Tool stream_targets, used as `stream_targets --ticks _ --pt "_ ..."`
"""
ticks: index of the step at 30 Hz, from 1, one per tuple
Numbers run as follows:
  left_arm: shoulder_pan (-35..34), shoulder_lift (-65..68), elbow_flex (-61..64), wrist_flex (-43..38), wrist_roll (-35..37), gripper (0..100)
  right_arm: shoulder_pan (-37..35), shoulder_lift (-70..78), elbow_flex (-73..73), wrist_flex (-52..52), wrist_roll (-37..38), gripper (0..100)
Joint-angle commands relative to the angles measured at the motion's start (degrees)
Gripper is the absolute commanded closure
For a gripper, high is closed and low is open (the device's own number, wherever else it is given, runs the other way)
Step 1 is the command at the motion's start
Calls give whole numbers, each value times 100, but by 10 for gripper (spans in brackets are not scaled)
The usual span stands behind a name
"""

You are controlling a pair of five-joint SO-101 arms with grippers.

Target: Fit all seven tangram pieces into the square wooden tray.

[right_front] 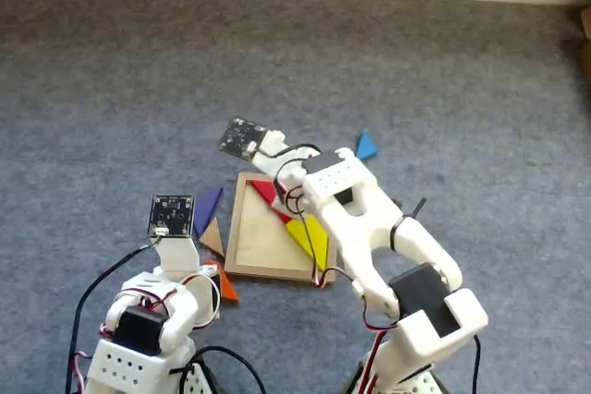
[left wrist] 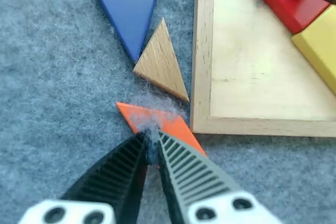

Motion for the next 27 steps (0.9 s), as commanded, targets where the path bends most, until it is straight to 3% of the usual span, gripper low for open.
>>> stream_targets --ticks 1,23,27 --pt "48 -48 119 9 -26 993 233 66 -127 57 79 991" --pt "48 -48 119 9 -26 993 409 13 -136 101 35 991" --pt "48 -48 119 9 -26 993 505 -400 -145 215 -475 991"
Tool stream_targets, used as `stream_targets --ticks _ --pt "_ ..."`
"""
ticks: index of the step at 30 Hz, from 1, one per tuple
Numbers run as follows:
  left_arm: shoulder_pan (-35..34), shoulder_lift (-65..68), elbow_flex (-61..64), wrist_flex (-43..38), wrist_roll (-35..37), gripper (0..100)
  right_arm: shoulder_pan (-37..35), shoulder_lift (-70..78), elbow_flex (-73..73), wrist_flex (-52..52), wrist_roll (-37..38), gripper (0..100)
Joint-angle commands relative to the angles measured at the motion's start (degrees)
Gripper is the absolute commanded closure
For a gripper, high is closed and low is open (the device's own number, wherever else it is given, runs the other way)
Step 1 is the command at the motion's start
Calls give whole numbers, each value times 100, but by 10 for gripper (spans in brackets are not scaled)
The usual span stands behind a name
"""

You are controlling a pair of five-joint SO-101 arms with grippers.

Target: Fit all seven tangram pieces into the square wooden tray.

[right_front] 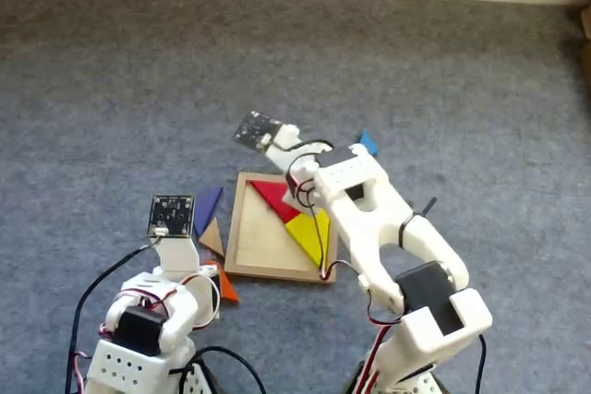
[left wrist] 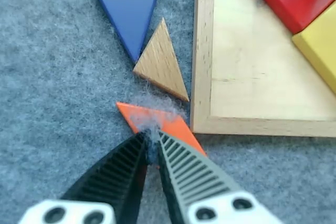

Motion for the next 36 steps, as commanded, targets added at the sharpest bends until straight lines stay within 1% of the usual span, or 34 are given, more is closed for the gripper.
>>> stream_targets --ticks 1,6,11,13,16,18,21,23,25,26,28,31,34,36 --pt "48 -48 119 9 -26 993 171 -523 -136 127 -448 991" --pt "48 -48 119 9 -26 993 189 -1446 -92 136 -782 991" --pt "48 -48 119 9 -26 993 435 -1895 -110 927 -1090 991" --pt "75 -48 119 9 -26 993 725 -1930 -119 1218 -1486 991" --pt "84 -48 119 9 -35 993 1095 -1956 -198 1349 -2277 988" --pt "84 -48 119 0 -35 994 1323 -1938 -207 1516 -2664 986" --pt "57 -48 57 0 -44 993 1569 -1956 -215 1815 -3007 985" --pt "48 -48 48 -9 -26 993 1604 -1956 -224 2053 -3244 985" --pt "48 -57 22 -229 -44 993 1596 -1947 -233 2211 -3516 979" --pt "40 -57 13 -396 -44 993 1596 -1938 -233 2290 -3657 960" --pt "40 -57 13 -695 -53 993 1596 -1930 -198 2404 -3965 886" --pt "40 -57 -31 -1073 -53 993 1587 -1930 -180 2360 -4141 782" --pt "-4 -57 -268 -1134 -53 993 1464 -1851 -180 2352 -4158 770" --pt "-268 -57 -356 -1134 -53 993 1314 -1648 -180 2290 -4167 770"
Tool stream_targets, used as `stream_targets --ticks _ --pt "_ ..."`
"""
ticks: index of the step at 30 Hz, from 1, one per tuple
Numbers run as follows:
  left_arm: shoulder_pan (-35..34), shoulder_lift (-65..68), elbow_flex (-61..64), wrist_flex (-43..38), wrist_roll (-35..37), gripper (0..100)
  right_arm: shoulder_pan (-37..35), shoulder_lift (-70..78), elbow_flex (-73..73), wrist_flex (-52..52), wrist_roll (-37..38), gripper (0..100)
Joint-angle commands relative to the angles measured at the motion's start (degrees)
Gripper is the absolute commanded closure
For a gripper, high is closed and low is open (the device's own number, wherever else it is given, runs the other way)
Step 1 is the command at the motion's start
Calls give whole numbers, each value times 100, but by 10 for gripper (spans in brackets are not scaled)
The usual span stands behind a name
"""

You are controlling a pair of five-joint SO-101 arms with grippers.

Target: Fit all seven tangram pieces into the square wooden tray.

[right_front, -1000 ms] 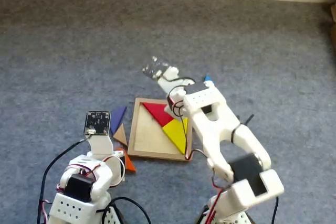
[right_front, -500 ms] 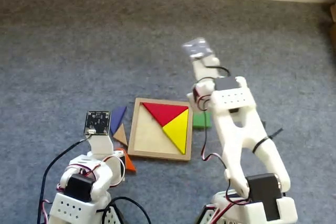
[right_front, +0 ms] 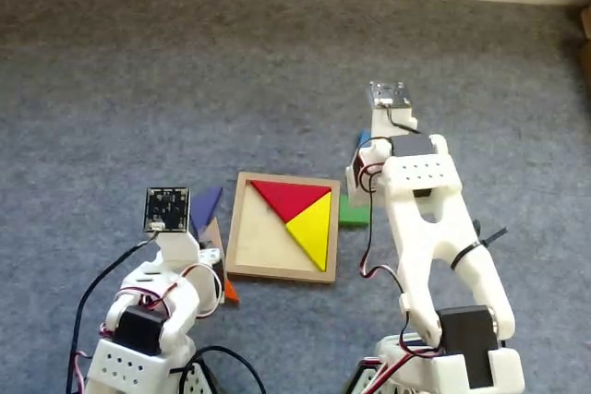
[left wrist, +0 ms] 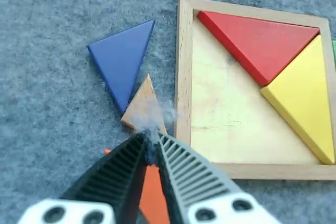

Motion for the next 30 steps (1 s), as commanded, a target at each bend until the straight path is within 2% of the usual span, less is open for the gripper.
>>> stream_targets --ticks 1,5,8,18,22,27,30 --pt "-462 -57 -365 -141 -53 993 -277 163 -215 -154 -62 770" --pt "-1473 -57 -637 -176 -53 992 -462 980 -259 -374 -62 770" --pt "-1895 -57 -716 -176 -53 992 -444 1349 -488 -382 -18 770" --pt "-1938 -57 -655 -193 -62 992 -585 1991 -769 -418 9 771" --pt "-1930 -48 -505 -290 -62 992 -787 2088 -769 -418 484 771" --pt "-2422 -48 -198 -404 -62 992 -822 2114 -769 -637 422 771" --pt "-2677 -48 -171 -440 -185 992 -611 2123 -725 -971 431 776"
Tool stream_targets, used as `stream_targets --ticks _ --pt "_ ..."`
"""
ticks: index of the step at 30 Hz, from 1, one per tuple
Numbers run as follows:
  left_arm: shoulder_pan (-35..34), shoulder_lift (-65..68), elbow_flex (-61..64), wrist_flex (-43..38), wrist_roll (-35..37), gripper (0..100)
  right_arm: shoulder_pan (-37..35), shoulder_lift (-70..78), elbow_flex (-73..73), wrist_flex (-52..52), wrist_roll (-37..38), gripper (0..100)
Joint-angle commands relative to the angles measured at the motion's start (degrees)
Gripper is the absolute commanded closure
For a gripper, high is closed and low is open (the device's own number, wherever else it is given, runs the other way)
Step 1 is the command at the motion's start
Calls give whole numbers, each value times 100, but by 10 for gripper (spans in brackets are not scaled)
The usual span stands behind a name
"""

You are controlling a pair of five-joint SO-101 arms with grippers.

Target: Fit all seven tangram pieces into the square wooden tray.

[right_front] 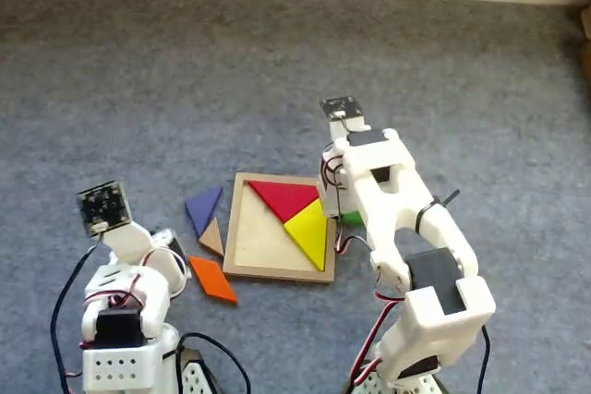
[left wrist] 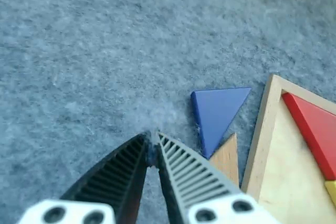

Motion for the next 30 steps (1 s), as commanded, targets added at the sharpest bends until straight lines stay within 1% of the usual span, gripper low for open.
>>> stream_targets --ticks 1,5,7,16,19,23,28,30 --pt "-418 -48 -40 -123 -492 992 171 57 -92 -426 53 790" --pt "-655 -48 13 -237 -1987 992 418 57 -101 -444 88 862" --pt "-725 -48 13 -255 -2277 992 435 48 -92 -444 97 868" --pt "-760 -48 22 -246 -2259 992 558 4 -136 -171 105 868" --pt "-760 -48 22 -246 -2259 992 523 4 -136 -189 352 868" --pt "-760 -48 22 -246 -2268 992 479 4 -136 -180 440 875" --pt "-760 -48 22 -246 -2268 992 497 -198 -189 -145 466 996" --pt "-760 -48 22 -246 -2268 992 497 -593 -180 -145 466 991"
